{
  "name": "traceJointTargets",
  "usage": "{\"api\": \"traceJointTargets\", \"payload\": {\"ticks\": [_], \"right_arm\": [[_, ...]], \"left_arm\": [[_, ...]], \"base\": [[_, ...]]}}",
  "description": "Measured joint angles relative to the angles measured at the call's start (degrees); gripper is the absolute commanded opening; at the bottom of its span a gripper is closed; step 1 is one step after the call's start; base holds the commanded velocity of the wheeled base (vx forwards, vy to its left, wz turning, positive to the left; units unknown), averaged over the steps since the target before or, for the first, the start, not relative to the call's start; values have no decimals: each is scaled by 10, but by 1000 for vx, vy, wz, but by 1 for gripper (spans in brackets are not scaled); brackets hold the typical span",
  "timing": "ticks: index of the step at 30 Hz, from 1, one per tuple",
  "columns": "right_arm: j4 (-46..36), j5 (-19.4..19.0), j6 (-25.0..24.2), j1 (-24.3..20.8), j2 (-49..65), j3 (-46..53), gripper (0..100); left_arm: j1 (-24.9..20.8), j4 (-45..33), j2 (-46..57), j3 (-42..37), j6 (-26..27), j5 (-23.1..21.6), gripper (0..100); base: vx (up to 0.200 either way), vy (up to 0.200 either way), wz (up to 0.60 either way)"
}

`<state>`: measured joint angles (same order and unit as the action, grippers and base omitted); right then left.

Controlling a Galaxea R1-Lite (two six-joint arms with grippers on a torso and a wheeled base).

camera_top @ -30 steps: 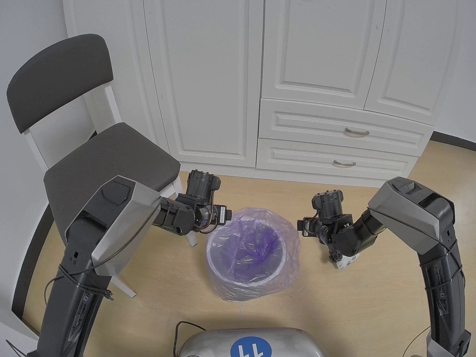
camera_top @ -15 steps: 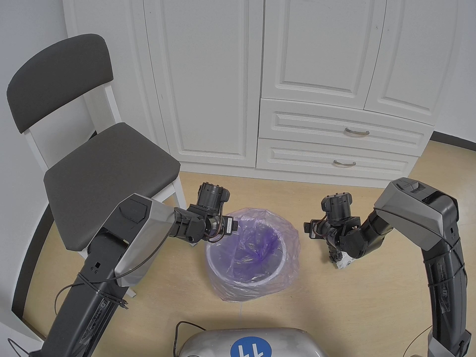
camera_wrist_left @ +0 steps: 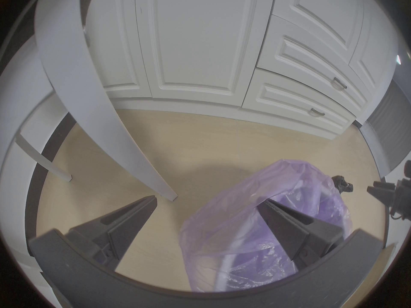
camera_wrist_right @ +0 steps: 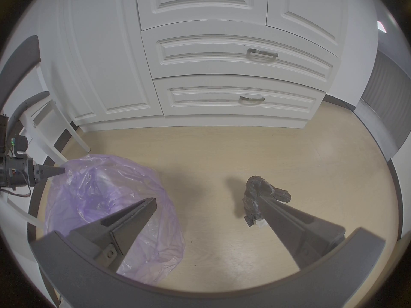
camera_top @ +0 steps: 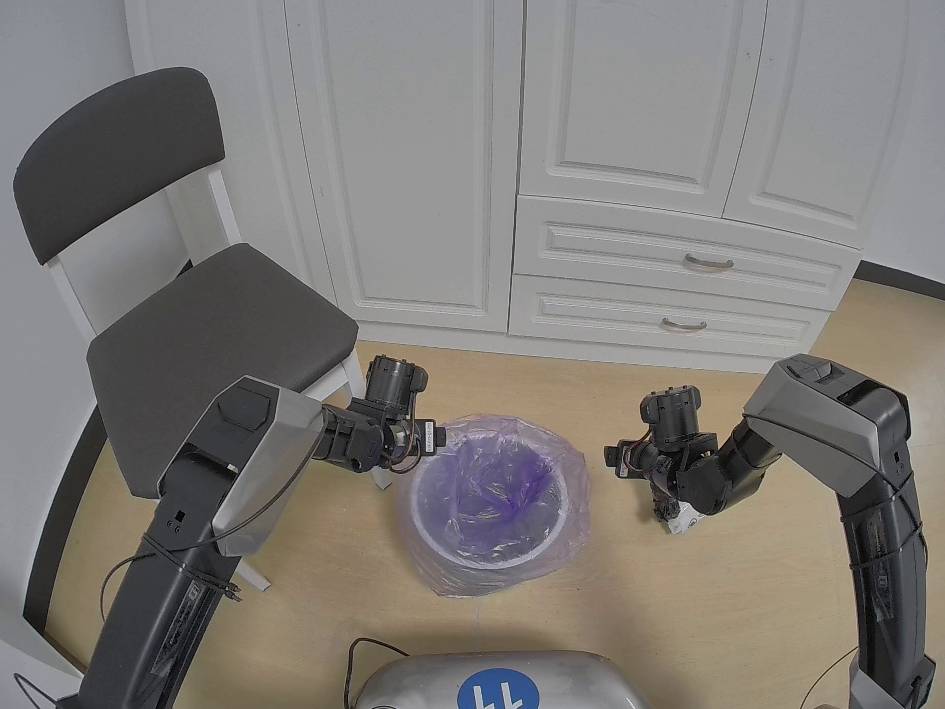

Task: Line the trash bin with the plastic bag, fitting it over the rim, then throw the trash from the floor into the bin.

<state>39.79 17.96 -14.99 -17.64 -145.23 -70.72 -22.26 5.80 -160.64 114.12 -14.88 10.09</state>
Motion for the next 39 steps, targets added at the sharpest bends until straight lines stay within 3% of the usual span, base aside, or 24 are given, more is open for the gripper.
{"api": "traceJointTargets", "payload": {"ticks": [13,20,30,39], "right_arm": [[0,-19,3,-1,2,21,100],[4,-38,-6,-7,3,28,100],[-2,-64,-24,-34,1,39,100],[-52,-81,-25,-40,-15,17,100]], "left_arm": [[21,8,18,-92,-4,-5,100],[25,10,18,-91,-34,-36,100],[30,8,25,-84,-64,-41,100],[33,19,72,-172,-66,-59,100]], "base": [[0,0,0],[0,0,0],[0,0,0],[0,0,0]]}}
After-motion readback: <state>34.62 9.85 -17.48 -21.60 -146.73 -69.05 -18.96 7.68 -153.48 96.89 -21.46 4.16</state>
